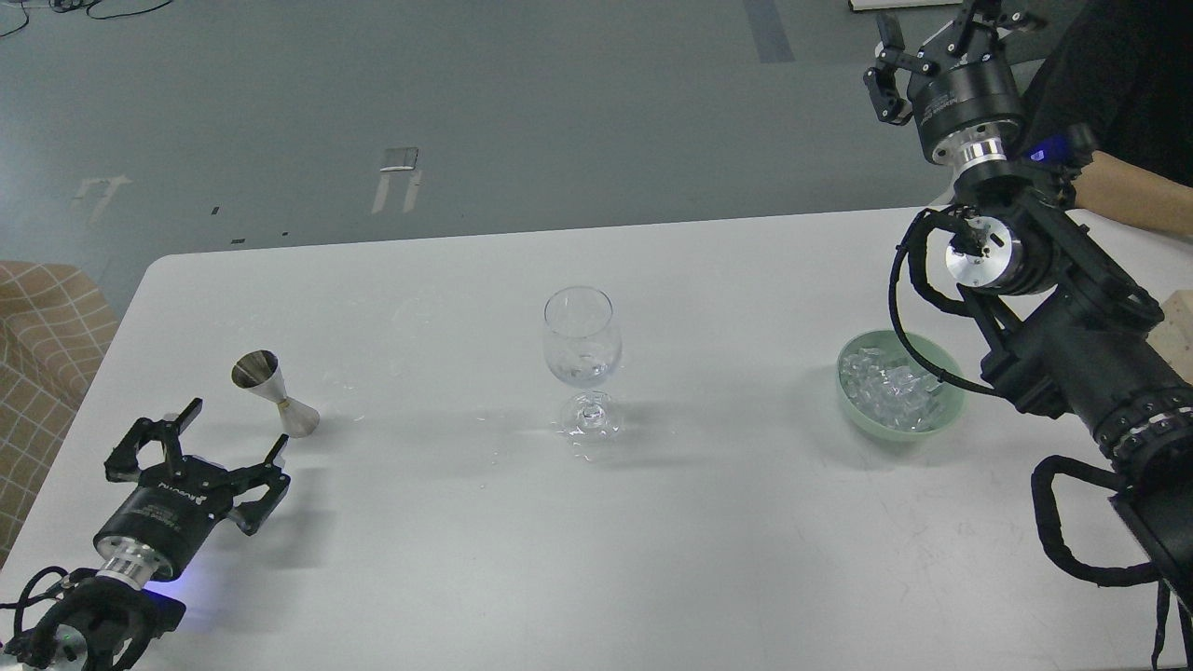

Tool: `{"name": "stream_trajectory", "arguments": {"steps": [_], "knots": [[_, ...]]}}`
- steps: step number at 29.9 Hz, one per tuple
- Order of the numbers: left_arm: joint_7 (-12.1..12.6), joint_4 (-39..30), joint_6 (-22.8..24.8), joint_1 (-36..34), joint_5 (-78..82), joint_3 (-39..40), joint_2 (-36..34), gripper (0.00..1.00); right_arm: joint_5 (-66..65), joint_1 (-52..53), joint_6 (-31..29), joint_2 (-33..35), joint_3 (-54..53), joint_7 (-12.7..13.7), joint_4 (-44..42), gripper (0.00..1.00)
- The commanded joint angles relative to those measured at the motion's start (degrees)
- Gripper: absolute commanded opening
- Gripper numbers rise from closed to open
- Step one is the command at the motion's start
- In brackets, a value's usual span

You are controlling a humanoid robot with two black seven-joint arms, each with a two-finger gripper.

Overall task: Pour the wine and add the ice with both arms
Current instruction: 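Set the jigger on the table and open the left gripper, then withdraw the left gripper and swing the right gripper outward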

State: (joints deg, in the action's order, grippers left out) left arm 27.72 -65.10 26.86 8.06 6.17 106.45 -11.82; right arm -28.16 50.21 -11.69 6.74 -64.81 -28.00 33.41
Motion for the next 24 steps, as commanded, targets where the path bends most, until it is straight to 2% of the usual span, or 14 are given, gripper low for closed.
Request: {"name": "stream_trajectory", "arguments": {"steps": [1,6,10,13,18,20,22,23,24], "knots": [[0.1,0.5,1.1,0.6,0.2,3.3,-1.2,0.98,-0.1,0.1,-0.1,0.1,0.0,0.0,0.0,1.00],[-0.5,2.7,1.1,-0.5,1.0,3.8,-8.3,0.98,-0.7,0.2,-0.1,0.4,0.0,0.1,0.1,1.00],[-2.8,6.5,1.1,-6.3,1.4,3.6,-15.7,0.98,-0.9,0.6,-0.1,2.4,2.7,0.5,0.5,1.00],[-4.4,11.9,1.1,-12.9,4.2,3.2,-22.4,0.98,-1.0,0.9,-0.1,5.5,9.8,0.5,3.8,1.00],[-10.2,18.3,1.1,-23.0,11.7,1.0,-27.3,0.98,-3.2,0.9,0.1,10.0,14.8,0.5,7.5,1.00],[-13.8,19.2,1.1,-27.9,15.3,-2.6,-28.0,0.98,-6.7,0.6,0.1,12.8,16.2,0.5,9.4,1.00],[-16.1,19.2,1.1,-30.0,17.1,-4.8,-28.1,0.98,-8.9,0.4,0.2,14.7,17.3,0.6,11.2,1.00],[-18.6,19.2,1.1,-31.9,19.1,-7.1,-28.0,0.98,-11.3,0.2,0.2,16.9,18.7,0.6,13.2,1.00],[-19.8,19.2,1.1,-32.9,20.0,-8.3,-28.0,0.98,-12.4,0.1,0.3,17.9,19.7,0.6,14.2,1.00]]}}
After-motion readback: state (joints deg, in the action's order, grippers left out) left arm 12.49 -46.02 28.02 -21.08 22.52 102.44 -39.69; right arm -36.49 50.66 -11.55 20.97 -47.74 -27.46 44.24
